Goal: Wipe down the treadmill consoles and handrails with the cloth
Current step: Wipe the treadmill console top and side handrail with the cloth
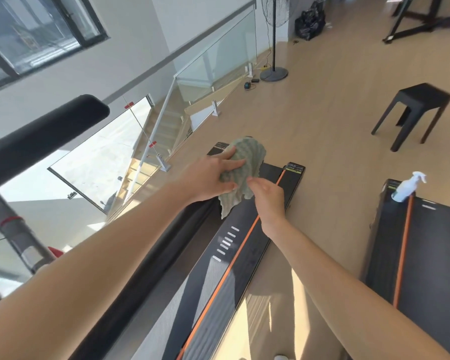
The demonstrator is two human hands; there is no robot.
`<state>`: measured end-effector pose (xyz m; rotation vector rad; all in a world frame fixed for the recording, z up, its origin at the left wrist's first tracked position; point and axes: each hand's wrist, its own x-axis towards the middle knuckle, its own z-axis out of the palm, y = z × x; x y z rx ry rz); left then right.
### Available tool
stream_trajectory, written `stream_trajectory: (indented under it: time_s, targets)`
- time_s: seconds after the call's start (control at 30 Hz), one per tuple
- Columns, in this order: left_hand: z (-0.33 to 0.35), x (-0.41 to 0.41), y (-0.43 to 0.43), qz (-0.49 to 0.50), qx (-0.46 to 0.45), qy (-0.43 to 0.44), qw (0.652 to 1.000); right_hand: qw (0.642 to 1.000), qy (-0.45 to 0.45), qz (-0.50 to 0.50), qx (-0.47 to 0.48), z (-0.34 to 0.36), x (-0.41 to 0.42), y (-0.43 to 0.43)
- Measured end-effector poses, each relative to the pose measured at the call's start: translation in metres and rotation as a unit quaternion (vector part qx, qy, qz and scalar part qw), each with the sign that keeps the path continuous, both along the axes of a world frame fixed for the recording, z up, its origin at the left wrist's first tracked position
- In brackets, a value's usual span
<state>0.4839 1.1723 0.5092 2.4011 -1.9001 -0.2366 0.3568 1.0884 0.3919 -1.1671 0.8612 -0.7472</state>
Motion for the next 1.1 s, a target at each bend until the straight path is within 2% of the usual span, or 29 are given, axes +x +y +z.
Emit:
stream_trajectory:
  time_s: [0.13, 0.27, 0.43, 0.77, 1.1]
  targets:
    - [-0.001, 0.000, 0.008, -0.001, -0.017, 0.003, 1.000, 0.999, -0.030, -0.024, -0.006, 0.010, 0.004, 0.011]
    - [0.001, 0.001, -0.001, 0.004, -0.006, -0.016, 1.000, 0.995, -0.091, 0.019, 0.031, 0.015, 0.014, -0.002]
    - [0.000, 0.009, -0.033, 0.017, -0.005, 0.026, 0.999, 0.993, -0.094, 0.038, 0.066, 0.011, 0.024, -0.037]
    - [-0.005, 0.011, -0.093, 0.058, -0.014, 0.020, 0.998, 0.976, -0.073, 0.142, 0.149, 0.003, 0.029, -0.111]
    - [-0.004, -0.018, -0.004, 0.093, -0.059, -0.004, 0.994, 0.983, -0.106, 0.091, 0.118, -0.006, 0.010, -0.023]
